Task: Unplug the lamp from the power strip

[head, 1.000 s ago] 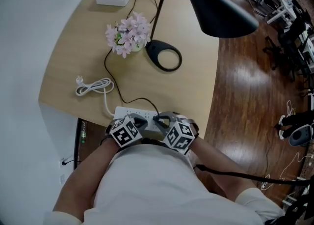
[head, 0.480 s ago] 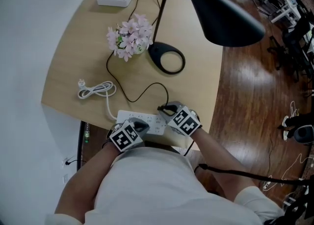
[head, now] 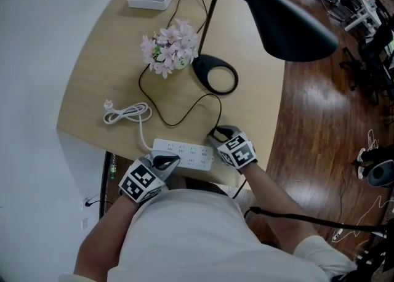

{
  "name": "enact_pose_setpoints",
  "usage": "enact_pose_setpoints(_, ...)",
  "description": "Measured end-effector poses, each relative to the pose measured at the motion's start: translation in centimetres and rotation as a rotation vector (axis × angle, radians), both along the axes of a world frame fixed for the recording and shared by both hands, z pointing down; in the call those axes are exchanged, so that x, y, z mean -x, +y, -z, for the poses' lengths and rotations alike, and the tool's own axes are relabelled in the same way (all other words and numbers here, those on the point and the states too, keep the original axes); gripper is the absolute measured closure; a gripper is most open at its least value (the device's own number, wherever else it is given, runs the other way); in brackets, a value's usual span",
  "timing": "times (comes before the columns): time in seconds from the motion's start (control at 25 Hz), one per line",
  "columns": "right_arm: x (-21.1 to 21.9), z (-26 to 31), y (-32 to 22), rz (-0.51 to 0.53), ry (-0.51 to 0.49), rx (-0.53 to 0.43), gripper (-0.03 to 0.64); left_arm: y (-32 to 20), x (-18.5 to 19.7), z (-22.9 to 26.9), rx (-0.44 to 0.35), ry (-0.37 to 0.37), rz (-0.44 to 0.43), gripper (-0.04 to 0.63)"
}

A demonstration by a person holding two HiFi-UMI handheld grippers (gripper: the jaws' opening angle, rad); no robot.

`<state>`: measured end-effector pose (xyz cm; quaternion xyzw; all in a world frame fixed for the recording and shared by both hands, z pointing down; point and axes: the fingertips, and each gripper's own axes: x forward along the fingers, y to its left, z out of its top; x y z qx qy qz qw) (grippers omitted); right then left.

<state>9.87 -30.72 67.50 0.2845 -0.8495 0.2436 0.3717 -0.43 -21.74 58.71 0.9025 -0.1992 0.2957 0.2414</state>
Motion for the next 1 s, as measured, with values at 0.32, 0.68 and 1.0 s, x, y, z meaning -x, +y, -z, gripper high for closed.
enact_pose_setpoints(0.32,-2.1,2.0,0.3,-0.146,0.013,-0.072,0.453,0.3,5.3,4.7,-0.102,0.09,0.139,0.592)
enact_pose_setpoints(0.68,0.5,11.6,10.3,-0.29,-0.087,-0.204,0.454,6.2,12.5,12.5,-0.243,0.267,0.206,0.592)
enact_pose_setpoints(1.0,4.5,18.3,25.2,-0.35,-0.14,-0.256,0.454,13.8,16.7,14.1,-0.28,0.306,0.151,0.591)
